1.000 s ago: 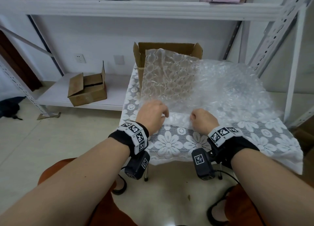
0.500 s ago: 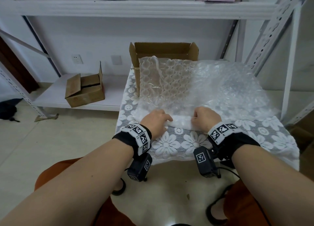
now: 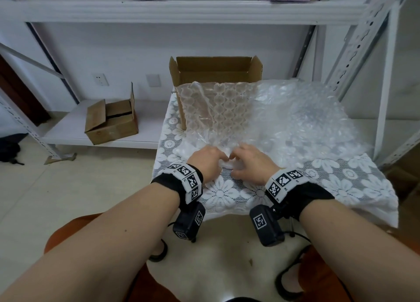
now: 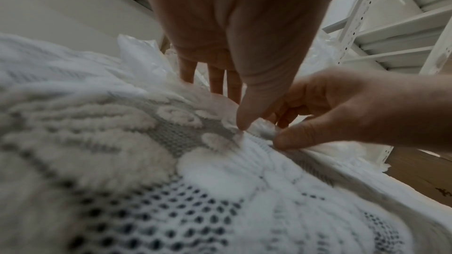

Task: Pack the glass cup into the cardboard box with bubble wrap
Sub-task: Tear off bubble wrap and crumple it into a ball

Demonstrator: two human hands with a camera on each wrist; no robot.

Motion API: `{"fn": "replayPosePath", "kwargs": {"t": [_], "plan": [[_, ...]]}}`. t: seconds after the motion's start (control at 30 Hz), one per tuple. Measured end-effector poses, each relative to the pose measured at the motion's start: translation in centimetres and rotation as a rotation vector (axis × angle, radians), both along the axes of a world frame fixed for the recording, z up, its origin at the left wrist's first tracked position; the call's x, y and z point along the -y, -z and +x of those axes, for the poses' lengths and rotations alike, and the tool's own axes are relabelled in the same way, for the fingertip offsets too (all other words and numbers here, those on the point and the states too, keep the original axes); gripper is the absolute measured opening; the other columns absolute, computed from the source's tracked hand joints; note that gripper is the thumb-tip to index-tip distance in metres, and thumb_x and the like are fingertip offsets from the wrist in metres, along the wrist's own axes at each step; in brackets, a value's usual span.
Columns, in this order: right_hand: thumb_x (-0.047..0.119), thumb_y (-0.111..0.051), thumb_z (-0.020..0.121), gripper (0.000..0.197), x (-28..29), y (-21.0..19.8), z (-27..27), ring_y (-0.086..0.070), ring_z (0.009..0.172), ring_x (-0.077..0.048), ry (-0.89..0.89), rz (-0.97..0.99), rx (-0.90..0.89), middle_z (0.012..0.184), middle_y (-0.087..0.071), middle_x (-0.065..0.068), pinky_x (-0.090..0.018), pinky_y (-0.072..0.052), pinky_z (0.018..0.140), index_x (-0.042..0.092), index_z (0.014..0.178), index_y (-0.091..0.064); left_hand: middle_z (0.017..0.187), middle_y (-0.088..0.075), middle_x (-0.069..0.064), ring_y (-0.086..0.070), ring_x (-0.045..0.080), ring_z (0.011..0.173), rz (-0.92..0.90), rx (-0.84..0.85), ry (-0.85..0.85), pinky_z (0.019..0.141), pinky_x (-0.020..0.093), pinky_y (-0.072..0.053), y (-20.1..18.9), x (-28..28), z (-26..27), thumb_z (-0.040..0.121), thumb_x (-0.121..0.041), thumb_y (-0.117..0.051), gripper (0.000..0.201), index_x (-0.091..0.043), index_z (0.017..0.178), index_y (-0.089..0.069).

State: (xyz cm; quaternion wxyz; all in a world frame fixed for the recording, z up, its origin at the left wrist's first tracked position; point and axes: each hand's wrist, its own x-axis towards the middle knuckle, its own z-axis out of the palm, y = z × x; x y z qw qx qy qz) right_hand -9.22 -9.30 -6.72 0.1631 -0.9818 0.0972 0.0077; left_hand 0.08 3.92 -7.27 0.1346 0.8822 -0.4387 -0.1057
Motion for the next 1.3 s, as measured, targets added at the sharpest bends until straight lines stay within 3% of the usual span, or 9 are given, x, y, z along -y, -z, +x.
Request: {"fn": "replayPosePath", "kwargs": {"t": [0.2,0.33,0.5,0.63,0.77,0.87,1.03,1.17,1.3], "plan": [[0.008,-0.055,0.087,0.031,0.5,1.1,-0.2,-0.045,0.113,-0.018,0.001,-0.094,0.045,0.119,-0.049,0.0,-0.031,-0.044,0.09,0.018,0.116,-0.058,0.126,-0.058,-0.001,-0.057,0.018,0.112,-0.026,0.086,-0.05,0.093,0.034,-0.049,0.4,-0.4,0.1,0.089,-0.004,-0.053,0.043,-0.028,0.123,-0.061],[0.002,-0.052,0.088,0.039,0.9,1.1,-0.7,-0.05,0.112,-0.018,0.06,-0.051,0.097,0.124,-0.054,0.0,-0.029,-0.043,0.093,0.017,0.124,-0.052,0.119,-0.063,0.001,-0.059,0.02,0.107,-0.077,0.083,-0.085,0.088,0.035,-0.05,0.4,-0.7,0.3,0.092,-0.014,-0.049,0.032,-0.022,0.12,-0.063],[0.016,-0.048,0.095,0.023,1.3,0.9,-1.1,-0.051,0.103,-0.016,0.078,-0.071,0.072,0.114,-0.056,-0.002,-0.022,-0.039,0.088,0.015,0.117,-0.057,0.108,-0.067,0.004,-0.061,0.022,0.097,-0.103,0.082,-0.122,0.078,0.033,-0.05,0.1,-0.7,0.3,0.093,-0.02,-0.045,0.028,-0.02,0.114,-0.064],[0.019,-0.044,0.095,0.022,1.3,1.0,-0.8,-0.048,0.101,-0.022,0.123,-0.129,0.09,0.107,-0.053,-0.006,-0.031,-0.042,0.09,0.008,0.106,-0.06,0.108,-0.068,0.006,-0.061,0.024,0.098,-0.096,0.081,-0.139,0.078,0.034,-0.048,-0.3,-0.7,0.0,0.094,-0.017,-0.042,0.03,-0.018,0.118,-0.06],[0.022,-0.042,0.095,0.023,1.3,1.0,-0.8,-0.047,0.098,-0.022,0.141,-0.165,0.08,0.102,-0.051,-0.005,-0.033,-0.042,0.091,0.007,0.098,-0.06,0.086,-0.061,0.003,-0.055,0.022,0.076,-0.059,0.094,-0.173,0.064,0.032,-0.041,-0.6,-0.7,0.0,0.094,-0.014,-0.042,0.022,-0.016,0.114,-0.051],[0.023,-0.04,0.096,0.025,1.4,1.0,-0.8,-0.047,0.093,-0.02,0.15,-0.158,0.06,0.099,-0.052,-0.005,-0.034,-0.042,0.089,0.007,0.096,-0.059,0.079,-0.057,0.003,-0.055,0.024,0.07,-0.048,0.107,-0.228,0.06,0.033,-0.04,-0.6,-0.7,0.2,0.094,-0.012,-0.042,0.016,-0.014,0.11,-0.046],[0.022,-0.037,0.098,0.018,1.4,0.8,-0.6,-0.05,0.083,-0.02,0.191,-0.09,0.083,0.087,-0.054,-0.003,-0.029,-0.039,0.072,0.013,0.09,-0.051,0.085,-0.064,0.008,-0.06,0.027,0.072,0.014,0.157,-0.239,0.061,0.035,-0.047,-0.2,-0.8,0.8,0.096,-0.012,-0.039,0.013,-0.011,0.105,-0.049],[0.022,-0.038,0.099,0.016,1.5,0.7,-0.6,-0.057,0.077,-0.023,0.24,-0.056,0.125,0.085,-0.06,-0.005,-0.038,-0.051,0.071,0.011,0.099,-0.051,0.096,-0.064,0.009,-0.061,0.027,0.083,0.062,0.235,-0.24,0.065,0.033,-0.041,-0.2,-1.2,1.1,0.1,-0.026,-0.038,0.024,-0.01,0.106,-0.054],[0.015,-0.039,0.097,0.008,1.6,0.9,-0.4,-0.059,0.072,-0.027,0.271,-0.085,0.105,0.081,-0.062,-0.006,-0.041,-0.051,0.069,0.012,0.098,-0.047,0.101,-0.066,0.009,-0.062,0.028,0.092,0.095,0.237,-0.25,0.072,0.033,-0.042,0.0,-1.5,1.5,0.099,-0.035,-0.038,0.032,-0.011,0.105,-0.059]]}}
